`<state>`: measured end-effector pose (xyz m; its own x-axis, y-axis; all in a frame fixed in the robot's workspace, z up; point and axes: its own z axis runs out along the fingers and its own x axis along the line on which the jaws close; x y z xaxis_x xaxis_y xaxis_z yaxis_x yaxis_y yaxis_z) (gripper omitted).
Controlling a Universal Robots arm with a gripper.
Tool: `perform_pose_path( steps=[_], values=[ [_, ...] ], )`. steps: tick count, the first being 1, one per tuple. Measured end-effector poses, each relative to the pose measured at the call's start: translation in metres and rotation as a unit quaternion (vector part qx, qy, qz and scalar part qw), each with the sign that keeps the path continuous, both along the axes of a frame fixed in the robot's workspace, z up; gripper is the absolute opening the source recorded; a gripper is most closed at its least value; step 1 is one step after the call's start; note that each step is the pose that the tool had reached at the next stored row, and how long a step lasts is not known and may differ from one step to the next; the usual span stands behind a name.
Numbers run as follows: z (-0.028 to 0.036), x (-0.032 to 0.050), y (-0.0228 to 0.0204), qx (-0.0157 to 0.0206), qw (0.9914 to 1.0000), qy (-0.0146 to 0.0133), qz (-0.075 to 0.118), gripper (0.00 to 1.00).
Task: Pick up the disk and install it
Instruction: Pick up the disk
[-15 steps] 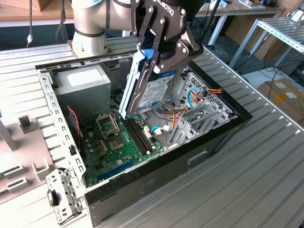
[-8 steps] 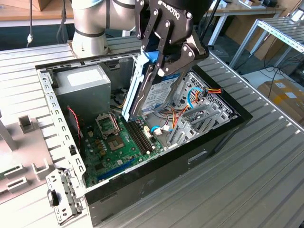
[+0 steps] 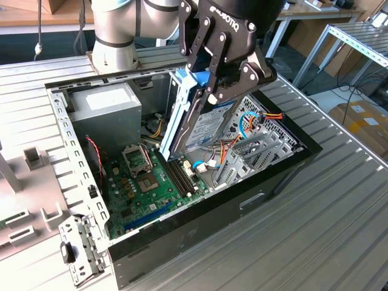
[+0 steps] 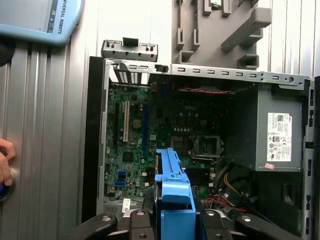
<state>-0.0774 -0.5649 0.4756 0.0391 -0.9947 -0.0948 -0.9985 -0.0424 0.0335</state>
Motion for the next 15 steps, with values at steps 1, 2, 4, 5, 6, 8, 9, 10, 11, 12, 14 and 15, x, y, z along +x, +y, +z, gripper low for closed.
perform_pose_path(
  steps=[1, 2, 4, 5, 6, 8, 9, 10, 11, 12, 14, 15],
  values=[
    [0.0000, 0.0001, -0.0011, 0.0000, 1.00000, 0.0000, 0.000, 0.37],
    [-0.0001, 0.0004, -0.0039, 0.0001, 1.00000, 0.0000, 0.000, 0.37],
    [0.0000, 0.0006, -0.0068, 0.0000, 1.00000, 0.0000, 0.000, 0.37],
    [-0.0001, 0.0007, -0.0080, 0.0001, 1.00000, 0.0000, 0.000, 0.37],
    [0.0000, 0.0009, -0.0093, 0.0000, 1.00000, 0.0000, 0.000, 0.37],
    [-0.0001, 0.0012, -0.0127, 0.0001, 1.00000, 0.0000, 0.000, 0.37],
    [0.0000, 0.0013, -0.0139, 0.0000, 1.00000, 0.0000, 0.000, 0.37],
    [0.0000, 0.0016, -0.0157, 0.0000, 1.00000, 0.0000, 0.000, 0.37],
    [-0.0001, 0.0019, -0.0172, 0.0001, 1.00000, 0.0000, 0.000, 0.37],
    [-0.0001, 0.0022, -0.0184, 0.0001, 1.00000, 0.0000, 0.000, 0.37],
    [-0.0001, 0.0038, -0.0223, 0.0000, 1.00000, 0.0000, 0.000, 0.37],
    [-0.0002, 0.0048, -0.0244, 0.0001, 1.00000, 0.0000, 0.000, 0.37]
  ],
)
